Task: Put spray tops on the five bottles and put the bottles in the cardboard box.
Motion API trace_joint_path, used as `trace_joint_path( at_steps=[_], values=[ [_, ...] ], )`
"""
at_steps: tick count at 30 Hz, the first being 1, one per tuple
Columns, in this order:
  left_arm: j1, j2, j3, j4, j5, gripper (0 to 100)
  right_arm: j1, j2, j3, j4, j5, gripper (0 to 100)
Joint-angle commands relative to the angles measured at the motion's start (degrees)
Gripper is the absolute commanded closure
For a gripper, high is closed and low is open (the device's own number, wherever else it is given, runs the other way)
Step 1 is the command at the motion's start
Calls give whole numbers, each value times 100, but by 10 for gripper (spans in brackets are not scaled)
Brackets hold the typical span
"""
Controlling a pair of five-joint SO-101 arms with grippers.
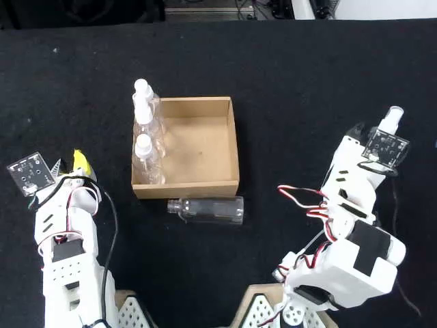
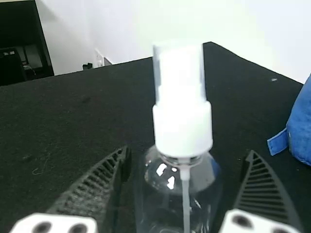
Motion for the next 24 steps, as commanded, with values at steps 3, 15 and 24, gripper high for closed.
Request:
trace_joint_path(
  at_steps=[3, 15, 24],
  values=[
    [48, -105, 40, -123, -53, 884, -79, -356, -4, -88, 0, 754],
    [40, -105, 40, -123, -53, 884, -62, -347, 57, -70, 0, 766],
    [40, -105, 40, -123, -53, 884, -62, -347, 4, 308, 9, 770]
  ],
)
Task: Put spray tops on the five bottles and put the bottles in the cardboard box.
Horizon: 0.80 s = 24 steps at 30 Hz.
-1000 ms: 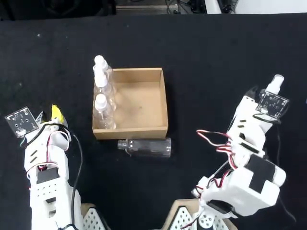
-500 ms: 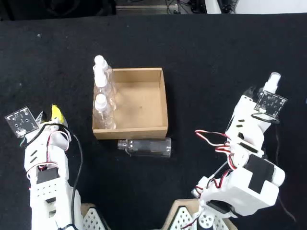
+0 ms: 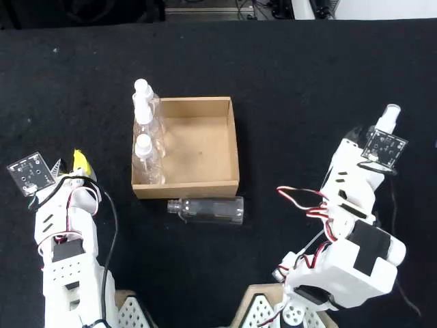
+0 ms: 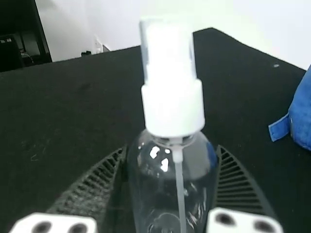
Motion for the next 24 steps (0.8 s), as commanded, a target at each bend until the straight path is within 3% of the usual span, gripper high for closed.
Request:
trace_joint_path(
  at_steps=[1, 9, 16, 19, 24],
  values=[
    [40, -105, 40, -123, -53, 884, -62, -347, -40, 26, 9, 775],
    [31, -105, 40, -123, -53, 884, 273, -365, -259, 9, -53, 981],
    [40, -105, 40, -123, -53, 884, 352, -1077, -84, 114, -607, 987],
    [40, -105, 40, -123, -53, 884, -18, -2114, 295, 580, -598, 986],
    [40, -105, 40, -114, -53, 884, -1099, -4040, 470, 2277, -598, 987]
  ],
)
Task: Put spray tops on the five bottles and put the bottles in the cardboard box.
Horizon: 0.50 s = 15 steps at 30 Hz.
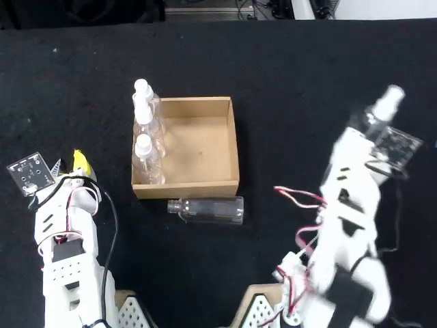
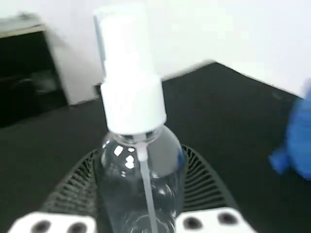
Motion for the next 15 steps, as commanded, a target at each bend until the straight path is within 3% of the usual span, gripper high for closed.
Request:
trace_joint_path(
  at_steps=[1, 6, 11, 15],
  values=[
    [40, -105, 40, -105, -53, 884, -914, -1640, -48, 1240, -44, 987],
    [31, -105, 48, -97, -53, 884, -2365, -2695, -295, 2409, -44, 987],
    [31, -105, 48, -97, -53, 884, -3982, -2712, -356, 2611, -44, 982],
    [31, -105, 48, -97, -53, 884, -4466, -2501, -391, 2602, -53, 982]
  ],
)
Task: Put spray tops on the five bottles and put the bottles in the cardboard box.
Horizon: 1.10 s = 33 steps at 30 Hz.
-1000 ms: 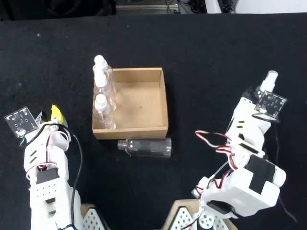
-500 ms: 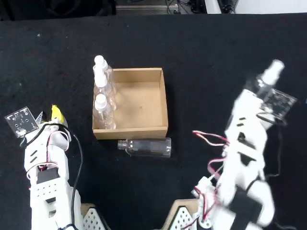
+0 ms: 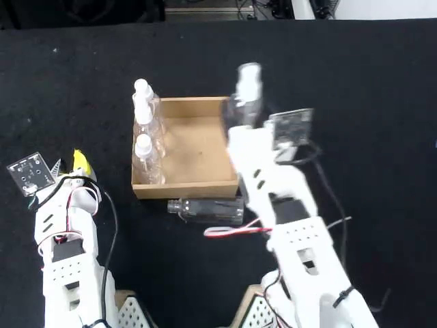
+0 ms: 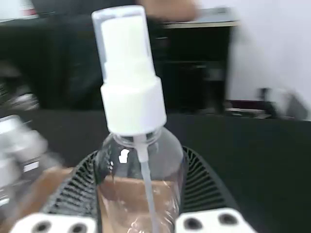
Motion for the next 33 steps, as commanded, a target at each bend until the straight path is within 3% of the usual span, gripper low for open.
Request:
trace_joint_path(
  at_steps=[1, 11, 15, 24, 33],
  values=[
    [31, -105, 48, -97, -53, 884, -387, 57, -426, -88, -70, 985],
    [31, -105, 48, -97, -53, 884, -633, 2229, -251, -3270, -44, 987],
    [31, -105, 48, -97, -53, 884, -633, 3134, -295, -4105, -44, 987],
    [31, -105, 48, -114, -53, 884, -598, 4857, -1138, -4642, -44, 987],
    [31, -105, 48, -114, -53, 884, -598, 5631, -1490, -4756, -35, 987]
  ],
)
